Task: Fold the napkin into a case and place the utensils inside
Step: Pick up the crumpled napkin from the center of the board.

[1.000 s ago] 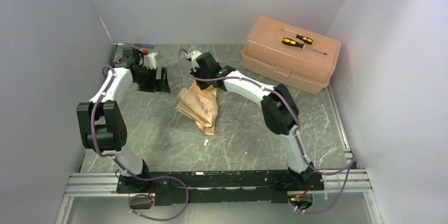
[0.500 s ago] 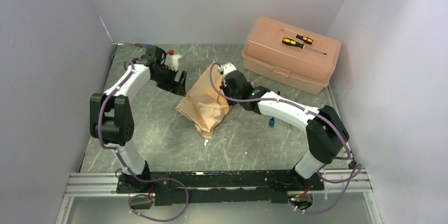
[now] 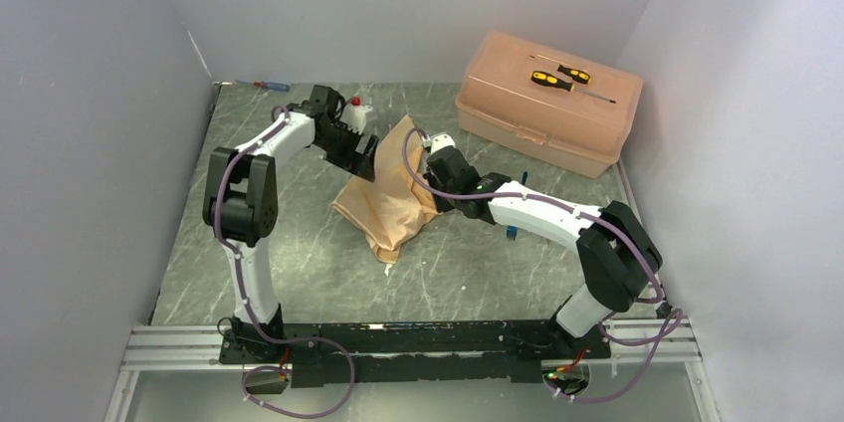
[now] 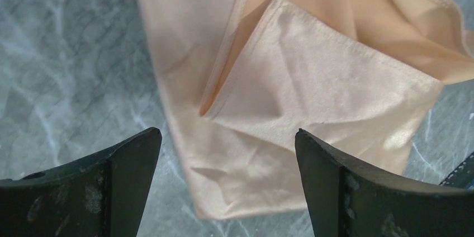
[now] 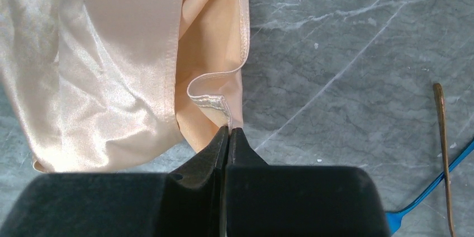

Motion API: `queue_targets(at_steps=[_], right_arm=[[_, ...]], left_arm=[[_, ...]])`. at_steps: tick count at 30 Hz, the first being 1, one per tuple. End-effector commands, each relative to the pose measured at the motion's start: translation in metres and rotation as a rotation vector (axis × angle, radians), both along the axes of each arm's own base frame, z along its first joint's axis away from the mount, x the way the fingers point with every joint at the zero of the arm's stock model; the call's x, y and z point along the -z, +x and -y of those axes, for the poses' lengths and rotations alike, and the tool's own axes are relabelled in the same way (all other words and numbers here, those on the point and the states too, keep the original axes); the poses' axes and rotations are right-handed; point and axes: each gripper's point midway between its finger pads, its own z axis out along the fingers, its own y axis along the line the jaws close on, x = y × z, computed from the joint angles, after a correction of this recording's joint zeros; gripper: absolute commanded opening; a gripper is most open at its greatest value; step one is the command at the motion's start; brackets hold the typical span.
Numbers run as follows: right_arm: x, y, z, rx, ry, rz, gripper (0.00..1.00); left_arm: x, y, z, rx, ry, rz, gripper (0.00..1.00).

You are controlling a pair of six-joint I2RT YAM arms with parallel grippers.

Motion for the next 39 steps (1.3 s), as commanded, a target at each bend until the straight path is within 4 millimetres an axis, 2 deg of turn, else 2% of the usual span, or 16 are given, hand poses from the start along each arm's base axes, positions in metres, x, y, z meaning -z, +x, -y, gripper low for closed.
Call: queue_targets(at_steps=[1,9,10,13,17,18,19,23,28,36,39], right_arm=[[-0.017,0.008,-0.001,0.037,0.051,0.049,0.0],[-0.017,0.014,0.004,0.047,0.084,0.037,0.0],[-0.017,0.014,0.004,0.047,0.087,0.034,0.0],[-0.017,0.015,0.005,0.049,0.092,0.032,0.0],[-0.019,0.02,0.006,0.054,0.111,0.028,0.0],[-0.021,0.022,0.006,0.055,0.116,0.029,0.0],[-0.022,0.023,0.005,0.055,0.12,0.031,0.0],[-0.029,0.029,0.006,0.058,0.132,0.038,0.0],[-0.033,0.032,0.008,0.064,0.143,0.042,0.0],[-0.049,0.036,0.009,0.061,0.16,0.064,0.0],[-0.052,0.035,0.014,0.067,0.161,0.069,0.0]], left_arm=[[-0.013,0.001,0.035,0.08,-0.11,0.011,0.96],[-0.001,-0.004,0.048,0.122,-0.148,-0.036,0.96],[-0.002,-0.005,0.051,0.129,-0.158,-0.042,0.93],[-0.008,-0.012,0.06,0.159,-0.187,-0.059,0.73],[-0.012,-0.018,0.064,0.177,-0.167,-0.041,0.37],[-0.015,-0.019,0.064,0.179,-0.164,-0.034,0.32],[-0.018,-0.021,0.064,0.18,-0.166,-0.032,0.29],[-0.031,-0.027,0.065,0.186,-0.182,-0.023,0.26],[-0.031,-0.024,0.059,0.176,-0.143,-0.007,0.03],[-0.043,-0.009,0.048,0.181,-0.07,0.117,0.03],[-0.04,-0.006,0.045,0.186,-0.047,0.13,0.03]])
